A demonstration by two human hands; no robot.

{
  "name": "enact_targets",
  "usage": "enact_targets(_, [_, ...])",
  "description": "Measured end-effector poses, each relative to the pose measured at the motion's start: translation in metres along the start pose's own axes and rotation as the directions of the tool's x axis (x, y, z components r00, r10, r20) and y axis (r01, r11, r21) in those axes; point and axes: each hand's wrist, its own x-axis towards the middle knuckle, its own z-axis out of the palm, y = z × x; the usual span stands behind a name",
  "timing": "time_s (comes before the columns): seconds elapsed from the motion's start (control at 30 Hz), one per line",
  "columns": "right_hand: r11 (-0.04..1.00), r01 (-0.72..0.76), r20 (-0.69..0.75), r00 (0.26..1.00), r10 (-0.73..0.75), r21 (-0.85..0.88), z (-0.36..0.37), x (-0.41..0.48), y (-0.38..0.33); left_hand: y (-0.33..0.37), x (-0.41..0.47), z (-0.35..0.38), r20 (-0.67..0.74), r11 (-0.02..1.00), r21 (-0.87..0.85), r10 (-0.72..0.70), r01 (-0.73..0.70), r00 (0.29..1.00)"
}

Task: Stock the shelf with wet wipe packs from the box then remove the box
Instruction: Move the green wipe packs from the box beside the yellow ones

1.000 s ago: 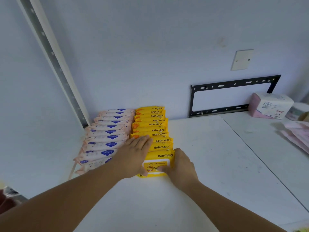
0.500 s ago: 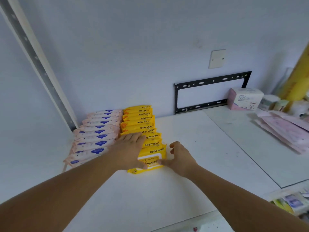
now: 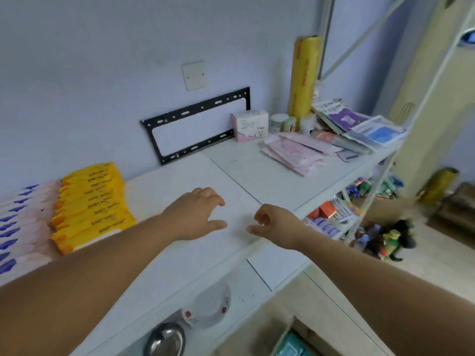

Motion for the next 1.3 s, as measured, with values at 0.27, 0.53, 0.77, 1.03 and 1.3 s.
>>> enact_targets(0.27, [0.945,-0.324,0.039,0.945,0.325,-0.04,-0.05,-0.122,0.177,0.168,0.072,0.064,0.117,0.972,-0.092,0.227,-0.217,0.967])
enact_targets(0.53, [0.824,-0.566,0.243,0.797,0.554,-0.022,-0.01,-0.205,0.284,0.251,0.08,0.173,0.473,0.957,-0.19,0.285,-0.219,0.834])
enact_targets(0.77, [0.728,-0.684,0.344,0.673,0.655,-0.048,0.052,-0.229,0.343,0.268,0.076,0.268,0.654,0.958,-0.283,0.233,-0.053,0.72])
enact_targets(1.03, [0.656,-0.751,0.446,0.563,0.696,-0.075,0.157,-0.214,0.438,0.271,0.079,0.432,0.797,0.905,-0.358,0.168,0.229,0.58])
enact_targets(1.3, [0.619,-0.777,0.468,0.506,0.724,-0.117,0.271,-0.191,0.546,0.281,0.081,0.608,0.878,0.903,-0.32,0.169,0.286,0.448])
